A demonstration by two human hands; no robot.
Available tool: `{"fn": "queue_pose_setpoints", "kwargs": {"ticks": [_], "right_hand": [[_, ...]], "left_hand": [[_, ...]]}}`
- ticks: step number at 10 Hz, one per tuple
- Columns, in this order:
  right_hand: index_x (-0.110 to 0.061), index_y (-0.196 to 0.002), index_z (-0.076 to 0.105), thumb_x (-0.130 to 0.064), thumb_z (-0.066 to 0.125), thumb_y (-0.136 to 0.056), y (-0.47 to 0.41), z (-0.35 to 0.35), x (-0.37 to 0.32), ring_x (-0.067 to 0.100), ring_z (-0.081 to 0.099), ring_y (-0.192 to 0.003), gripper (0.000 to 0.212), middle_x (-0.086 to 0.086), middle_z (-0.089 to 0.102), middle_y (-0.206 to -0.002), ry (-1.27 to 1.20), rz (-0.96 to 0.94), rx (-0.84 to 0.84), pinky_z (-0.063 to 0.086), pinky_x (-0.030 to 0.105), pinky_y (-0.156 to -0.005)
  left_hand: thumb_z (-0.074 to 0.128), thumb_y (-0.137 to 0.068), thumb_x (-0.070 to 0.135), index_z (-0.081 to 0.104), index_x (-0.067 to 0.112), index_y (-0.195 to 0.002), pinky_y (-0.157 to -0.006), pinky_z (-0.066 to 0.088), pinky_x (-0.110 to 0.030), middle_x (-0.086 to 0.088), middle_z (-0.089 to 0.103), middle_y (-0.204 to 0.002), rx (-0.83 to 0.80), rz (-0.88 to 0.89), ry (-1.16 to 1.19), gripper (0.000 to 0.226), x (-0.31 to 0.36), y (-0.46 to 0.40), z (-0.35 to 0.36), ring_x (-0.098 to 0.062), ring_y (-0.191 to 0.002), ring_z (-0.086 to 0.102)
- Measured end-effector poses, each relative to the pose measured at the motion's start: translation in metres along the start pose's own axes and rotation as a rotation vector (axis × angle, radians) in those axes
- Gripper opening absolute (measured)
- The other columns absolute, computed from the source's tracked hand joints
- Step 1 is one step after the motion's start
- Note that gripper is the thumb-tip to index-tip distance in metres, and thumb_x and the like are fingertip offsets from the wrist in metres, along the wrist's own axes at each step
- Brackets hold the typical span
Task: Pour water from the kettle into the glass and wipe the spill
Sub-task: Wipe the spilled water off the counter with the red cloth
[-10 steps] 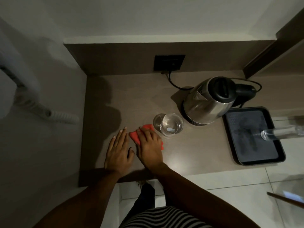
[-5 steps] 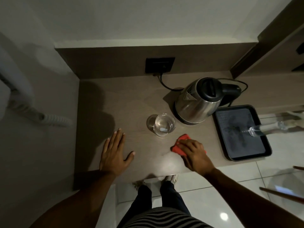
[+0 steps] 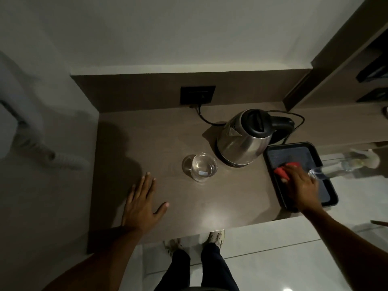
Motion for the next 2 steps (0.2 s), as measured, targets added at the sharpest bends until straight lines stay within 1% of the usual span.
{"fn": "queue_pose_setpoints", "kwargs": {"ticks": [1,2], "right_hand": [[-0.025,-0.151,0.034,-0.062,0.022,-0.095,0.0087,0.0238,0.0168,0.024,0.021,-0.147,0.068,0.004,0.029,-0.16,0.014,0.099,-0.069,0.018,0.049,-0.112],[-0.023,-0.156,0.021,-0.077,0.002,-0.087,-0.0002,0.029,0.0184,0.021,0.0,-0.151,0.09,0.006,0.011,-0.165,-0.021,0.065,-0.211,0.005,0.053,-0.121]], "left_hand": [[0.02,-0.088,0.076,0.02,0.014,-0.154,-0.121,0.011,-0.044,-0.007,0.01,-0.166,0.028,0.011,-0.026,0.091,-0.0006,0.0,0.0036,-0.023,-0.152,0.01],[0.02,-0.088,0.075,0.02,0.014,-0.155,-0.12,0.013,-0.046,-0.009,0.01,-0.166,0.029,0.007,-0.041,0.09,-0.0001,-0.0022,0.002,-0.025,-0.152,0.011]]}}
Point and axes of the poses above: each hand's wrist, its own y-axis away from the middle knuckle, its own z-axis out of the palm, x = y × z, the point moved 7 cm from there along -y, towards the middle knuckle
